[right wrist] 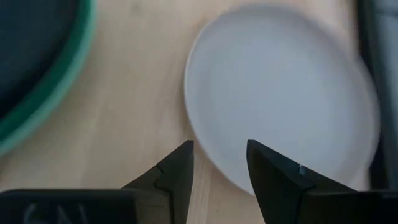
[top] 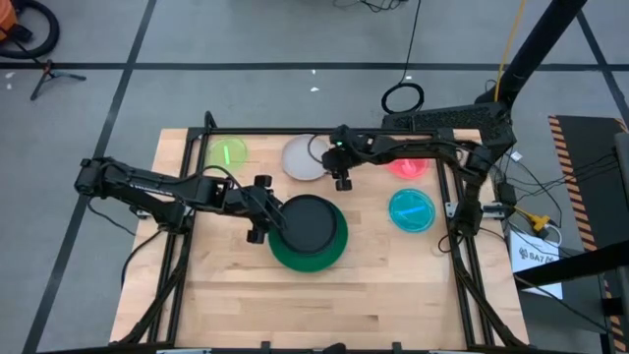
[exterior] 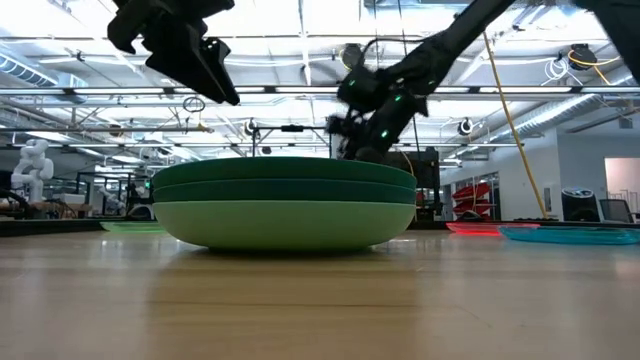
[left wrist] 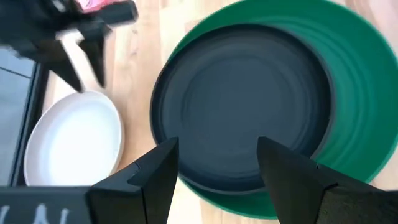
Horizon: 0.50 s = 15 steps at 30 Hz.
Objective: Stack plastic plates
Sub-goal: Stack the white plate on top of the black plate
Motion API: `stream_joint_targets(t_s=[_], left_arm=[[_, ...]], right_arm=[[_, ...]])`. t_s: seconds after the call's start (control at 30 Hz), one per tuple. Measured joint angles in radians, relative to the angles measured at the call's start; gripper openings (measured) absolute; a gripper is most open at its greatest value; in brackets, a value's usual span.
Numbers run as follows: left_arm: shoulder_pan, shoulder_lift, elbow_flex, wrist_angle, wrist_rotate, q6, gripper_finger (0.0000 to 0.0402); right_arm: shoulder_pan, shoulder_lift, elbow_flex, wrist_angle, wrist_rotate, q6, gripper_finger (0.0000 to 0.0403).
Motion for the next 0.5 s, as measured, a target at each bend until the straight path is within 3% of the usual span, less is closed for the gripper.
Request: stream_joint_targets(t_s=[0.27,0.5], left_arm=[[0.000,-0.038,0.000,-0.020,-0.021,-0.003,0.0223],[0.000,-0.057,-0.001,-0.048,-0.021,-0.003,0.0223]], right_arm=[[-0.007,0.159,0.237,-0.264,0.049,-0.037,0.0141],[-0.007,0.227,0.275,-0.327,0.024,-0.064,0.0141]])
